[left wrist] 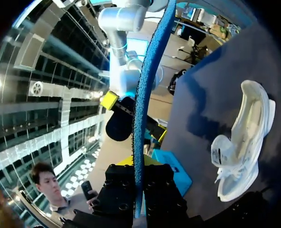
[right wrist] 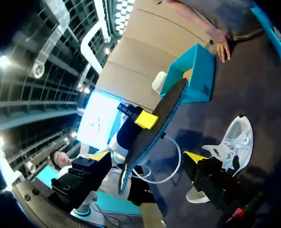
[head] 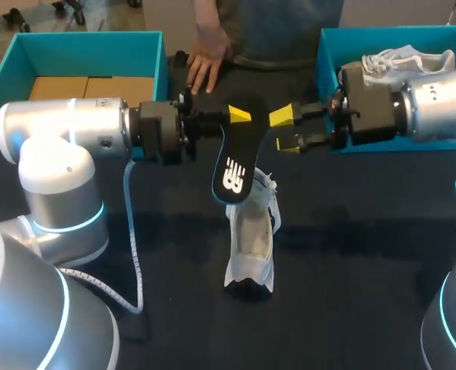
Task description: Take the shoe out of the shoebox, open the shoe tongue, remove and reinsert the insole, then place the shoe into the shoebox
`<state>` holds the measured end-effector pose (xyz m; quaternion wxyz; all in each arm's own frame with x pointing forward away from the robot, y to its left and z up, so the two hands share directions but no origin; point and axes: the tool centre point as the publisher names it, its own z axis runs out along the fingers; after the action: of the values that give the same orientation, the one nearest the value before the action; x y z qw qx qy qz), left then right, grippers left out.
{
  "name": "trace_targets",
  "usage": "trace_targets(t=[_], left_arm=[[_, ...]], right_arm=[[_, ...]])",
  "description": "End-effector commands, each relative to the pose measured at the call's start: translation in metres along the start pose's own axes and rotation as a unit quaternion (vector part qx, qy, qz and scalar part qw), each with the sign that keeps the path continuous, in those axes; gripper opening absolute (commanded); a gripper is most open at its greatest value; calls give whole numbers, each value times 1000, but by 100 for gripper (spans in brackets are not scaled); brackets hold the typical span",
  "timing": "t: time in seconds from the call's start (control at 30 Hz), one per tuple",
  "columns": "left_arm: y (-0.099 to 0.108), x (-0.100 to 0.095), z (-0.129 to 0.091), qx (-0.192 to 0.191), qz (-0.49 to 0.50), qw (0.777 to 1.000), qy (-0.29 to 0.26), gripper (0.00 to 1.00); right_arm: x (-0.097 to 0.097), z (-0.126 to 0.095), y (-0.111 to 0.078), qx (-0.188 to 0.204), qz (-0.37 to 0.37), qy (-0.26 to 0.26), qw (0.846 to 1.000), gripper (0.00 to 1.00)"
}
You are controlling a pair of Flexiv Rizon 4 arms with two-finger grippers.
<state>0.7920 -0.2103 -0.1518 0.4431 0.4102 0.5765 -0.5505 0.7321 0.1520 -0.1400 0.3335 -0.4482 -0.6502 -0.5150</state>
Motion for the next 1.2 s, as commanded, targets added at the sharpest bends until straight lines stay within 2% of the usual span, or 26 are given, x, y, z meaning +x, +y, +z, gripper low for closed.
trace_targets(t=[0.03, 0.9, 1.07, 1.2], left_arm=[[1, -3, 1, -7, -9, 1000, -8, 0], [1, -3, 1, -7, -9, 1000, -8, 0], [1, -3, 1, -7, -9, 1000, -8, 0], [1, -3, 1, -7, -9, 1000, -8, 0]], right_arm=[[0, 2, 3, 95, -10, -59, 994, 100], [0, 2, 3, 95, -10, -59, 994, 100], [-3, -19, 8, 134, -148, -80, 977, 100], [0, -30, 8, 159, -218, -104, 957, 100]])
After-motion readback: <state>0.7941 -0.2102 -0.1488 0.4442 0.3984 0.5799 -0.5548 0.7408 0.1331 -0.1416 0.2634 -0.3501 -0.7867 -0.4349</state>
